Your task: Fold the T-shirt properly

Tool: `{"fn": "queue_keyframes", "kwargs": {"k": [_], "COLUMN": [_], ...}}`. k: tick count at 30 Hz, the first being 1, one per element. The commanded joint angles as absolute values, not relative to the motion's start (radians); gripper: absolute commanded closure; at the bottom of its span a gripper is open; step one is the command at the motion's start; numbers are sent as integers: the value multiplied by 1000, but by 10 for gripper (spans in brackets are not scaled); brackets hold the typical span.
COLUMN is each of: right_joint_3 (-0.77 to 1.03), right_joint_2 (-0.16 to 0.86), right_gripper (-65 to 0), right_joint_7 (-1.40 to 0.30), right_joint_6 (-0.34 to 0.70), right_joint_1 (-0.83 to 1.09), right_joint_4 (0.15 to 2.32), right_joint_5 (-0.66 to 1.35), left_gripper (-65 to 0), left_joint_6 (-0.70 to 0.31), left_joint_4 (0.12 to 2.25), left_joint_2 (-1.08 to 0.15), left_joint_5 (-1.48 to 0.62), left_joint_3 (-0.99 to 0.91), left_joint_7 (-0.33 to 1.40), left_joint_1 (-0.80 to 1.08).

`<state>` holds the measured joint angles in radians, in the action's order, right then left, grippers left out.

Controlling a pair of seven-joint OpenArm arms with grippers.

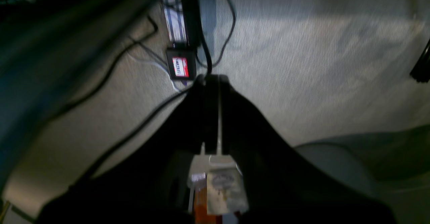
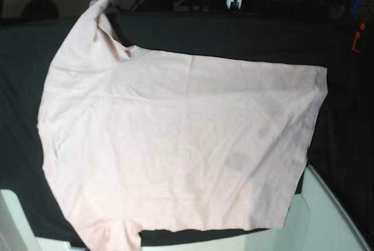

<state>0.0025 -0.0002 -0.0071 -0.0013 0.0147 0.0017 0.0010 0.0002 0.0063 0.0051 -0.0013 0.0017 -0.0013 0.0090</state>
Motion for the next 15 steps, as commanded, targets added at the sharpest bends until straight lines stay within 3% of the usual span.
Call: {"fn": "queue_keyframes", "kwargs": {"k": [1,15], "right_joint_3": [7,8], "right_joint_2": [-2,-22], "right_gripper": [0,0], "right_joint_7": [-2,-2], "right_joint_6": [-7,-7], "right_joint_1": [8,10], "right_joint_4": [2,5], "right_joint_5": [2,2], "left_gripper": [0,0], "left_joint_6": [2,2], "left_joint_4": [4,42], "left_joint_2": [7,19], "left_joint_5": [-4,-4], "left_joint_3": [1,-1], "left_joint_7": [1,1], "left_joint_1": [18,19]}}
